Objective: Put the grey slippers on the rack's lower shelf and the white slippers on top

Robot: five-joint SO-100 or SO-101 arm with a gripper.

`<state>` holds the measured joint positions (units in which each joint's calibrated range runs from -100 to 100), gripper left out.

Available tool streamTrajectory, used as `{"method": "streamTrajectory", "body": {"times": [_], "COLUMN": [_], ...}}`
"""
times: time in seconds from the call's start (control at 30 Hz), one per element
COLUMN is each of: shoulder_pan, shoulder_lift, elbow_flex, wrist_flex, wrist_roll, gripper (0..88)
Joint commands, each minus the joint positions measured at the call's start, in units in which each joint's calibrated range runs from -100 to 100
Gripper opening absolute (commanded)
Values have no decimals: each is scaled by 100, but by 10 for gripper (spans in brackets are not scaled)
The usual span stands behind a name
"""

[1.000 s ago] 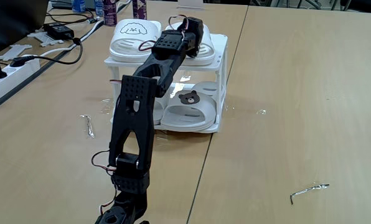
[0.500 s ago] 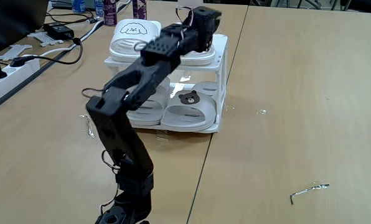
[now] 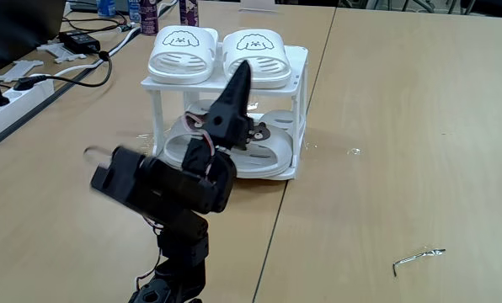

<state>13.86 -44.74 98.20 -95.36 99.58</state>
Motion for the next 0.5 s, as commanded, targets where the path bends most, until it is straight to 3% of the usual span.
{"method": "streamTrajectory", "body": {"times": [0.0, 0.17, 0.47], "shoulder_pan": [-226, -1591, -1624], "shoulder_lift": [-1386, -2429, -5332], "elbow_flex": [89, 162, 180], "wrist_flex": [-110, -420, -412], "wrist_roll": [42, 42, 42], "gripper": [7, 7, 7]}}
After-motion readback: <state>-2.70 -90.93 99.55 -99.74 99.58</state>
